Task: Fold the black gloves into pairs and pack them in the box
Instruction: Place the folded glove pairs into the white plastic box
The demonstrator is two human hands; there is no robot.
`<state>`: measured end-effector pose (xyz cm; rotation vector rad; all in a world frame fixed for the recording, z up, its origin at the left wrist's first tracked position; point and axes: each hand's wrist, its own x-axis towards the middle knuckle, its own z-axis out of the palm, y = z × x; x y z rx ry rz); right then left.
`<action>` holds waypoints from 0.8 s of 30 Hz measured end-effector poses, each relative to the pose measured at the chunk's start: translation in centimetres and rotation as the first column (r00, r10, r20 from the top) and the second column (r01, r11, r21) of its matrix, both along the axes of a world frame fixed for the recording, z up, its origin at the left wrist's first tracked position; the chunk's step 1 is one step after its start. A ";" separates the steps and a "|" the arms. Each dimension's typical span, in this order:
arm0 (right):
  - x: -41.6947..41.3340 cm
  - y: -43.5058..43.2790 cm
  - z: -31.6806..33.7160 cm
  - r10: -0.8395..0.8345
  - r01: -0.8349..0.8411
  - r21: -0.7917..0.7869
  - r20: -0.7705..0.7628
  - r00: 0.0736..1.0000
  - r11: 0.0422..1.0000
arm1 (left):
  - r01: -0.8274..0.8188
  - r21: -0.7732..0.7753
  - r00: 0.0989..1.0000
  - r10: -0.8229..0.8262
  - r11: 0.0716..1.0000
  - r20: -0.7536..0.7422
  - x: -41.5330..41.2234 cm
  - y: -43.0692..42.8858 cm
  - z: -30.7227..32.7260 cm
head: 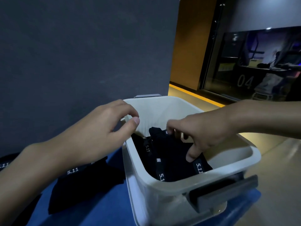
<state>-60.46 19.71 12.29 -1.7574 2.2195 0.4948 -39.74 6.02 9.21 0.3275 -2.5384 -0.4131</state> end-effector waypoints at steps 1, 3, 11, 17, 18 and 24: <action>0.0 0.1 0.1 0.016 -0.016 -0.031 0.012 1.000 0.999 | 0.002 -0.002 1.000 -0.002 1.000 -0.005 0.0 0.0 0.0; 0.1 0.3 0.2 0.059 -0.056 -0.050 0.062 0.996 0.997 | 0.002 -0.005 1.000 -0.002 1.000 -0.005 -0.1 0.0 0.0; 0.1 0.5 -0.2 0.116 -0.120 0.117 0.039 0.992 0.986 | 0.025 -0.016 1.000 -0.025 1.000 0.018 0.3 0.0 -0.2; 0.1 0.0 0.0 0.229 -0.194 0.200 -0.169 0.959 0.960 | 0.043 -0.031 0.998 -0.042 0.999 0.042 0.7 -0.1 -0.1; 0.0 -0.2 0.1 0.261 -0.216 0.211 -0.216 0.941 0.953 | 0.043 -0.031 0.998 -0.042 0.999 0.046 0.7 -0.1 -0.1; -0.4 -0.5 0.4 0.302 -0.242 0.236 -0.272 0.914 0.941 | 0.042 -0.016 0.998 -0.042 0.999 0.039 0.7 -0.1 -0.3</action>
